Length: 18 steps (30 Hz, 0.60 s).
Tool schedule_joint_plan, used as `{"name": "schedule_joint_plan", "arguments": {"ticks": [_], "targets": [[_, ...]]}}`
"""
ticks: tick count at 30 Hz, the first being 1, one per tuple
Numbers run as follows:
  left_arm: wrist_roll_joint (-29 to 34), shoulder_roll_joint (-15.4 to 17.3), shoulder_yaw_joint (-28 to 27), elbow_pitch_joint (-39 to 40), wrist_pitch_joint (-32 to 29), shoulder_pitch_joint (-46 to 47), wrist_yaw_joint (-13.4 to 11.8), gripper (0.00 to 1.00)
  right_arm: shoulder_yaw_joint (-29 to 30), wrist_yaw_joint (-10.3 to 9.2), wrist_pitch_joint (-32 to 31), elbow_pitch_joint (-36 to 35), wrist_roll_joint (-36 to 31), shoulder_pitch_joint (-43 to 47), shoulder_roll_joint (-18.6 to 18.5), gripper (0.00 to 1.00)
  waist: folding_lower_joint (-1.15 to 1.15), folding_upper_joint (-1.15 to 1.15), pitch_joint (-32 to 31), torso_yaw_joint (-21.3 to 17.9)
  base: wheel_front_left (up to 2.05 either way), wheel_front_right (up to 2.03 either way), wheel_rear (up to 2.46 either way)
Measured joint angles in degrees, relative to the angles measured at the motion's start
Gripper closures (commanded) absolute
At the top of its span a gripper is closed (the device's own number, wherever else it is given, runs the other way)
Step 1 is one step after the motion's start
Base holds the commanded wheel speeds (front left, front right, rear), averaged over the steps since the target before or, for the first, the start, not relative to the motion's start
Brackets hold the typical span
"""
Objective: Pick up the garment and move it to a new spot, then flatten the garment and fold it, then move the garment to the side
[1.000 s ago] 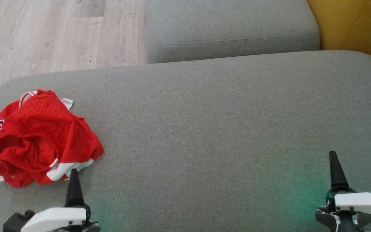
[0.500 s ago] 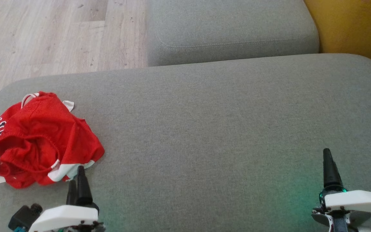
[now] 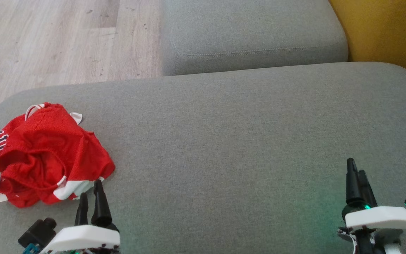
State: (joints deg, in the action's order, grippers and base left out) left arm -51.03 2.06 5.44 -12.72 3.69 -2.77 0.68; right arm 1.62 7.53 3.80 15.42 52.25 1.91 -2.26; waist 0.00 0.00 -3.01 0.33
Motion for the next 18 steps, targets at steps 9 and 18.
{"name": "schedule_joint_plan", "arguments": {"ticks": [9,18], "targets": [[6.27,0.03,1.44,0.91,1.51,-0.02,-0.73,0.0,-1.23,0.0,1.33,-0.84,-5.95,0.12,0.0,0.0,0.0,0.0,-0.3,0.18,0.0,0.0,0.0],[11.41,0.07,2.31,1.54,2.97,-0.46,-1.76,0.0,-3.69,0.0,2.63,-1.03,-10.02,0.77,-0.02,0.0,0.0,0.0,-0.99,0.3,0.0,0.0,0.0]]}}
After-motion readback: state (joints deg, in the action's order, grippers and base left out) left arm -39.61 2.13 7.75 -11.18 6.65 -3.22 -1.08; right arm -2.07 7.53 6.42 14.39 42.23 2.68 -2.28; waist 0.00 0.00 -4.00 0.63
